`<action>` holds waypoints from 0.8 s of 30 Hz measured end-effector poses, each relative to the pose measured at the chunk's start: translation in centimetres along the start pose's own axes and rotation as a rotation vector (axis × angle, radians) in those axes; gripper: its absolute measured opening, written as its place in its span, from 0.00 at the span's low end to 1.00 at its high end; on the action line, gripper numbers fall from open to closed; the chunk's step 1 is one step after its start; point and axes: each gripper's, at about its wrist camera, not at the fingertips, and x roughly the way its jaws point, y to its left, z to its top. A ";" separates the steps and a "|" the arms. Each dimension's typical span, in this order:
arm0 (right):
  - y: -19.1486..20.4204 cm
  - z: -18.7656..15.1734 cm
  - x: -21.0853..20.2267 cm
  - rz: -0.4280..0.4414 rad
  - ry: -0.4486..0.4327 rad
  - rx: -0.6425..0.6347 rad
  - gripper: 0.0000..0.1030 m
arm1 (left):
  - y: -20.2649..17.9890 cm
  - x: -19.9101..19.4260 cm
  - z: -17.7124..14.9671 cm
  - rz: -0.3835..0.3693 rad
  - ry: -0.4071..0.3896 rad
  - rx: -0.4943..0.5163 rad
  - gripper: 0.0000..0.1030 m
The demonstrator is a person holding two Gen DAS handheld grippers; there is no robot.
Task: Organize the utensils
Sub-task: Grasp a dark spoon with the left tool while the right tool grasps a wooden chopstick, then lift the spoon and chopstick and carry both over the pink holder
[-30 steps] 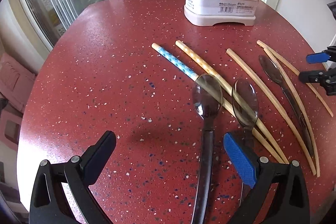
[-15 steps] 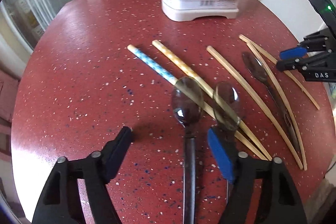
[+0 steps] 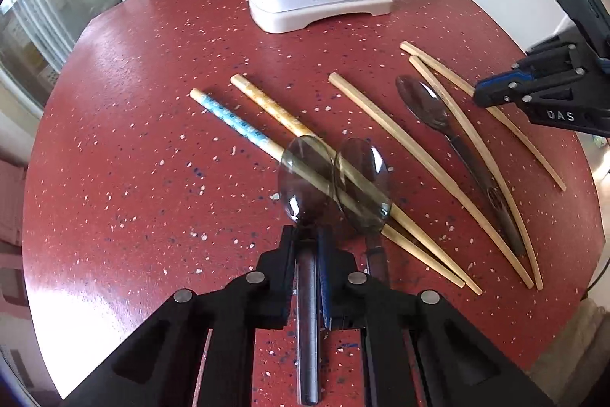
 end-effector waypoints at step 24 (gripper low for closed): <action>-5.1 -5.4 -8.7 0.306 -0.362 0.196 0.07 | 1.9 -9.4 -1.0 -0.022 -0.395 -0.287 0.40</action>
